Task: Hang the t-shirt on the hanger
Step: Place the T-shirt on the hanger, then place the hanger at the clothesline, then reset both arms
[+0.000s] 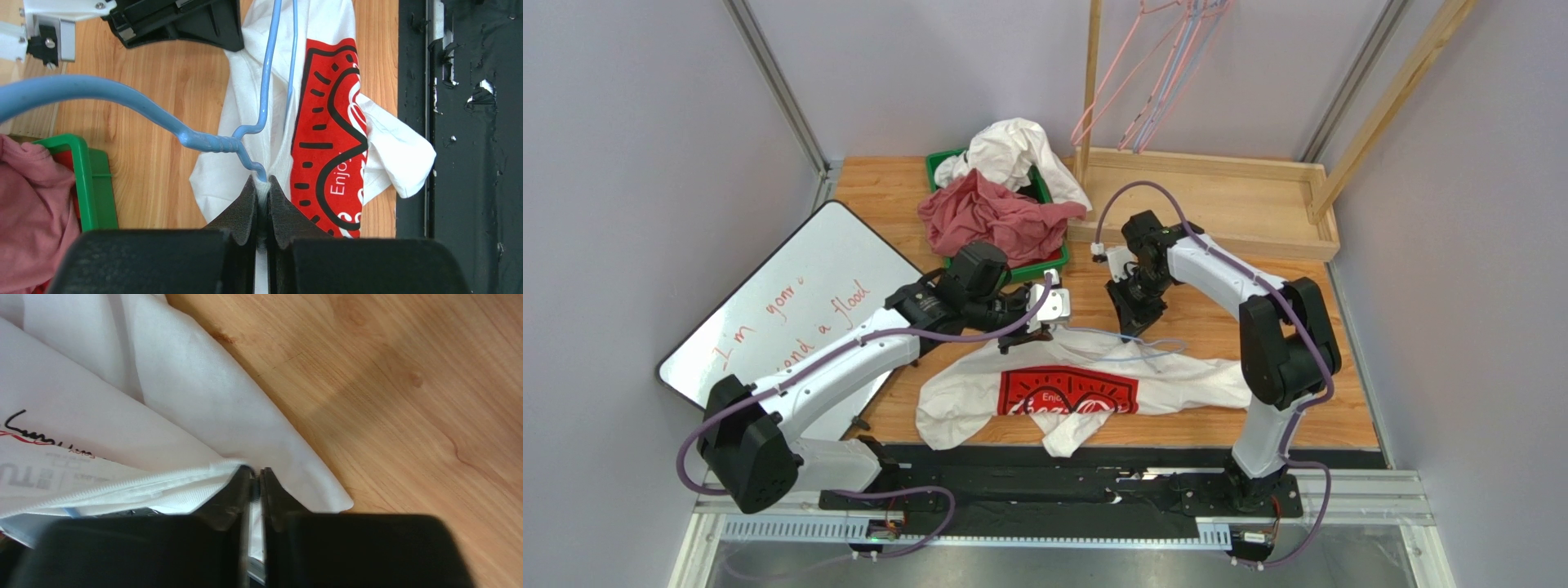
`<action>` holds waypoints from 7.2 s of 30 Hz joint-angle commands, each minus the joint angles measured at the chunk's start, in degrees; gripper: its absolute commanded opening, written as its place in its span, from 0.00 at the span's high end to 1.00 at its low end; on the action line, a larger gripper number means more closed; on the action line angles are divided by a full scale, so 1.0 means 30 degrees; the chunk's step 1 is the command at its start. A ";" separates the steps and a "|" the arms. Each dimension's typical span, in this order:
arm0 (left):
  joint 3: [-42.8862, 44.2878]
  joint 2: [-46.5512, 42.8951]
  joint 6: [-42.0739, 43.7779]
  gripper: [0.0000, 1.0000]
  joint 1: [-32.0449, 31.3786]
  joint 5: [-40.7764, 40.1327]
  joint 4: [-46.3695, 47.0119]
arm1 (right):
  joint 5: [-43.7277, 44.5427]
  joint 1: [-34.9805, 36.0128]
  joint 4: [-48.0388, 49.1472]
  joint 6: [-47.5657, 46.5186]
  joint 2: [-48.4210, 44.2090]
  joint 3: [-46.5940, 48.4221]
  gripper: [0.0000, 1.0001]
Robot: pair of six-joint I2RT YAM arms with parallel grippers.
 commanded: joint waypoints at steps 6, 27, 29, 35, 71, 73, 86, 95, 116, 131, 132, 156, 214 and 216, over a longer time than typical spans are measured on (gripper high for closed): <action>-0.0478 -0.1507 -0.2355 1.00 0.0958 -0.2039 0.0945 | 0.0892 -0.2881 -0.2042 -0.1807 -0.2497 -0.0095 1.00; -0.0888 -0.0045 0.1211 1.00 0.0320 -0.4502 0.0507 | -0.0688 -0.5784 -0.3011 -0.3479 -0.6924 0.0165 1.00; -0.0451 0.0423 0.1276 1.00 -0.0120 -0.4707 0.0390 | -0.1448 -0.5755 -0.3332 -0.3801 -0.6954 0.0956 1.00; 0.3558 0.3235 -0.0539 1.00 -0.1466 -0.5761 0.0360 | -0.5841 -0.5287 -0.5909 -0.5528 -0.7068 0.2130 1.00; 0.3184 0.1540 -0.1127 1.00 -0.2232 -0.1631 0.1737 | -0.7633 0.1012 0.0794 -0.7376 -0.8976 0.0519 0.41; 0.3154 0.1510 -0.1156 1.00 -0.2232 -0.1631 0.1649 | -0.7662 0.1364 0.0973 -0.7405 -0.8683 0.0461 0.44; 0.1662 0.0603 -0.2590 0.86 -0.1473 -0.1457 0.0684 | -0.6810 0.0196 0.0037 -0.8402 -0.9236 0.0138 1.00; -0.0125 -0.0453 -0.1541 0.70 0.1165 -0.0664 -0.0372 | -0.8072 -0.1945 -0.2158 -0.9514 -1.0322 0.0255 1.00; 0.6051 0.1537 -0.1246 0.19 0.0581 -0.0727 0.4312 | -0.4306 -0.4846 -0.5150 -0.5363 -1.2986 0.5324 1.00; 0.6290 0.1511 -0.3089 0.19 0.0434 0.0742 0.4461 | 0.5580 -0.7803 -0.6322 -0.2308 -1.3052 0.8686 1.00; 0.6173 0.1307 -0.3293 0.19 0.0434 0.0771 0.4461 | 0.5551 -0.7892 -0.6293 -0.2337 -1.2583 0.9389 1.00; 0.3155 -0.1595 -0.4701 0.19 0.0434 -0.0488 0.4842 | 0.1860 -1.4016 0.8962 0.0092 -0.0013 2.3193 1.00; 0.2686 -0.2092 -0.8945 0.15 0.2102 -0.1514 0.3171 | 0.2359 -1.5657 1.1989 0.1118 -0.2906 1.9124 0.01; 0.2685 -0.2239 -0.9504 0.14 0.2395 -0.1600 0.3552 | 0.2124 -1.5657 1.1989 0.1382 -0.4108 1.8859 0.00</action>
